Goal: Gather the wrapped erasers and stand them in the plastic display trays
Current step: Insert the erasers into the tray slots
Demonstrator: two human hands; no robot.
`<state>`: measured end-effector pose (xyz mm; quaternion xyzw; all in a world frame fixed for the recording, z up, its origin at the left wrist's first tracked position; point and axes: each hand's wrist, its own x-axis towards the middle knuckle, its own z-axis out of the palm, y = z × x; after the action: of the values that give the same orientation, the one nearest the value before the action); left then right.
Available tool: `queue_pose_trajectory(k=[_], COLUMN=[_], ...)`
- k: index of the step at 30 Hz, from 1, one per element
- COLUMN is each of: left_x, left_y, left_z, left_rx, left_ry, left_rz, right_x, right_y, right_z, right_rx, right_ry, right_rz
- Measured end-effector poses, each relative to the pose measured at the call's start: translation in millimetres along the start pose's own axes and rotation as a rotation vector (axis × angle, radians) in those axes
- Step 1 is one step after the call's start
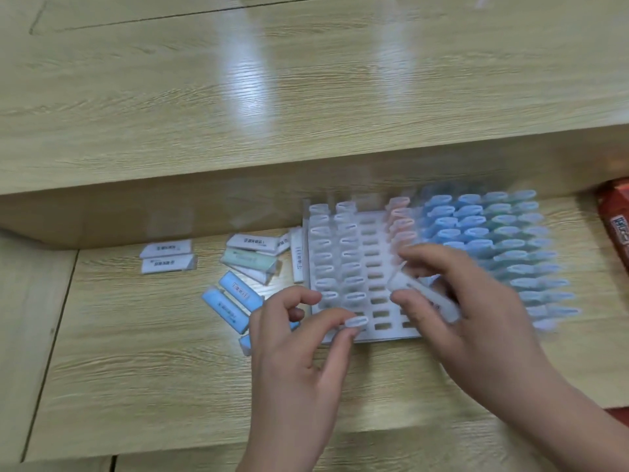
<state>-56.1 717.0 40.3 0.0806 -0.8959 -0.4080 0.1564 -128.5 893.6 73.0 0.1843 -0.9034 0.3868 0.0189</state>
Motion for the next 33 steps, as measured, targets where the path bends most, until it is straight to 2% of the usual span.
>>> queue_pose_trajectory(k=[2,5,10,16,18,23,27,30,33], left_x=[-1,-4,-6,-9,-10,-10,-10,-8,-7], left_y=[-3,-6,-6,-14,-17,-24,-26,-31,-37], left_z=[0,2,1,0,0,-2,-1,-1,-12], left_rx=[0.113,0.236,0.199,0.081,0.052,-0.037,-0.069,-0.078,-0.109], left_ry=[-0.045,-0.075,-0.052,0.014,0.038,0.047,0.049,0.049,0.013], left_rz=[0.076,0.159,0.140,0.116,0.122,0.068,0.068,0.100,0.175], right_x=[-1,-2,1,0,-1,-6,-9,-10,-8], right_y=[1,1,1,4,5,8,11,14,8], right_z=[1,0,-2,13,17,21,28,28,28], right_rx=[0.021,-0.046,-0.056,-0.171,-0.261,-0.241,-0.450,-0.557,-0.563], right_ry=[-0.018,-0.125,-0.250,-0.182,-0.163,-0.092,-0.083,-0.146,-0.085], right_rz=[0.057,-0.061,-0.173,-0.066,-0.114,-0.300,-0.429,-0.445,-0.480])
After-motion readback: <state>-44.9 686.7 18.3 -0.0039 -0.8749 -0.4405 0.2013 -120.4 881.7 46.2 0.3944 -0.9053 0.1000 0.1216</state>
